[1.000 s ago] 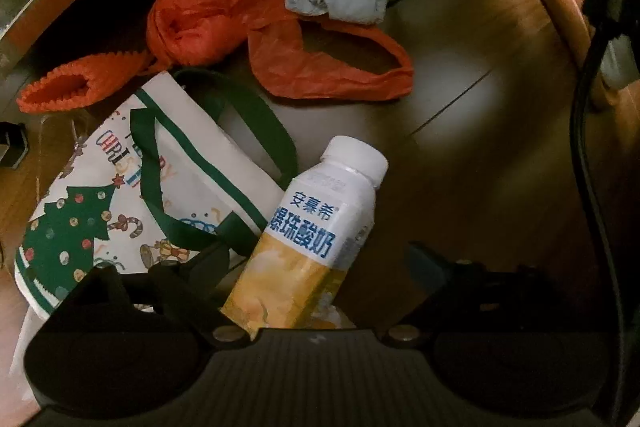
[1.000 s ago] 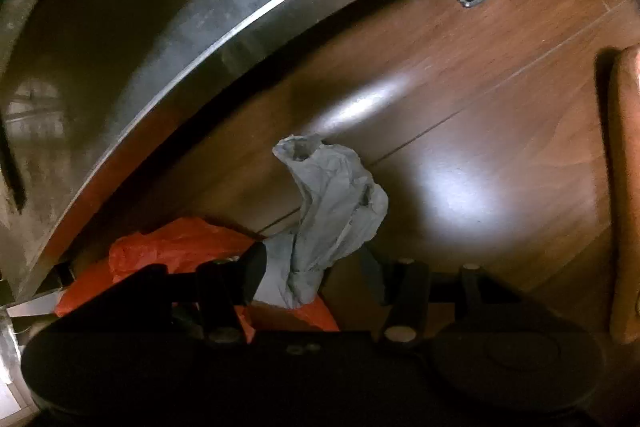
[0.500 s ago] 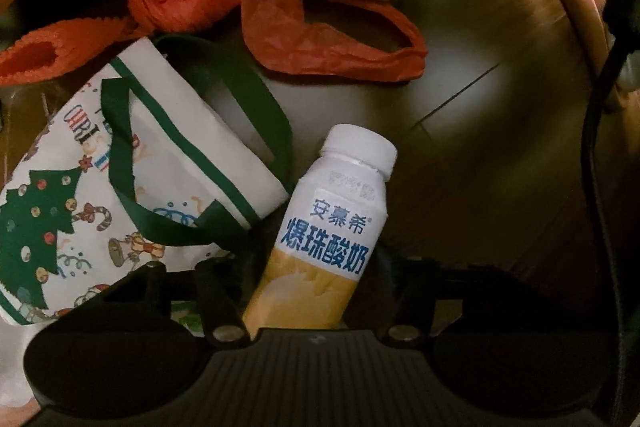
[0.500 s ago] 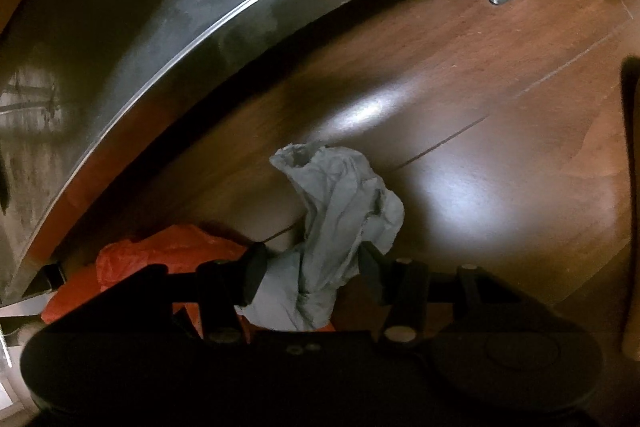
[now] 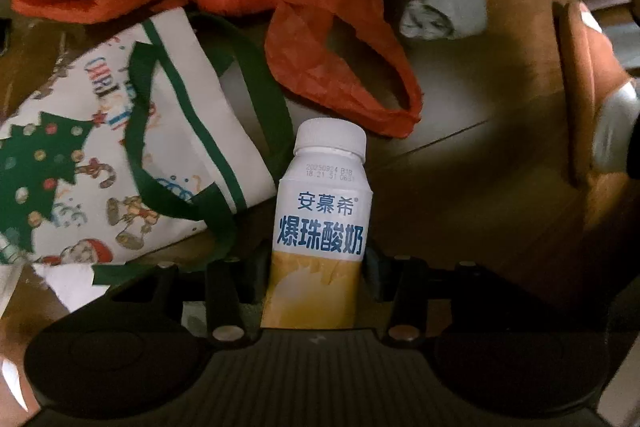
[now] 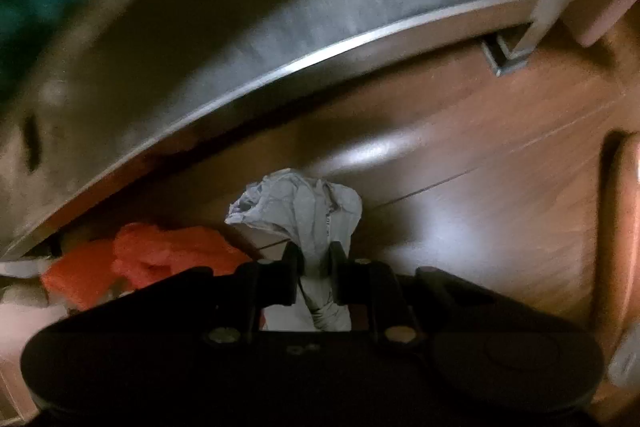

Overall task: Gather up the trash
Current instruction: 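Lift the yogurt bottle in left tool while right tool lifts the grey cloth, then open left tool over the teal bin while right tool releases the cloth inside, then withdraw both open tools from the teal bin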

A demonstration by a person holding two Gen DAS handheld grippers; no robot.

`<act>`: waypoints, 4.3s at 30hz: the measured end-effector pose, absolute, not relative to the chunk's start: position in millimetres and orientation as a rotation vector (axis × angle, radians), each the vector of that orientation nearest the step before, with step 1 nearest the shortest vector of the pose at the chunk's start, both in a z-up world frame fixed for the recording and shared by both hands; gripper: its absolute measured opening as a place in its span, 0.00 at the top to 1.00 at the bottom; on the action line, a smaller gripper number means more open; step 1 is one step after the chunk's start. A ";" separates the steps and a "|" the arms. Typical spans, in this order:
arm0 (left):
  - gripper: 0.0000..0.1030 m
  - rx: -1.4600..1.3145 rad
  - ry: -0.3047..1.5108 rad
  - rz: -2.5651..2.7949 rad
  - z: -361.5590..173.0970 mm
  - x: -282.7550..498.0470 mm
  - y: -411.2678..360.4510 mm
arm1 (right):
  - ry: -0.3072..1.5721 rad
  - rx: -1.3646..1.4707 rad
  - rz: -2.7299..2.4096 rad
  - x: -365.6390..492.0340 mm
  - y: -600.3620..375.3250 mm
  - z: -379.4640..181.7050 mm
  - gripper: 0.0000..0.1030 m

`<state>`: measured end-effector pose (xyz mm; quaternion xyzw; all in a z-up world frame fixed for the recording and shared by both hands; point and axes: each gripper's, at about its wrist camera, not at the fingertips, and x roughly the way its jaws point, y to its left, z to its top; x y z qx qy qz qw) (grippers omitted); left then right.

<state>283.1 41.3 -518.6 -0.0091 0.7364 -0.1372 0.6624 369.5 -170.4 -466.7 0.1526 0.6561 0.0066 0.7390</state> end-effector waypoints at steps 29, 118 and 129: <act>0.56 -0.307 1.103 -0.025 -140.2 212.2 54.3 | 1.007 0.257 0.341 246.3 -183.1 -99.7 0.85; 0.38 -0.063 0.617 0.093 184.9 307.9 94.0 | 0.626 -0.066 0.520 337.0 -71.6 149.4 0.59; 0.19 -0.043 0.633 0.046 184.9 241.4 67.1 | 0.632 -0.069 0.574 278.0 -90.4 157.4 0.55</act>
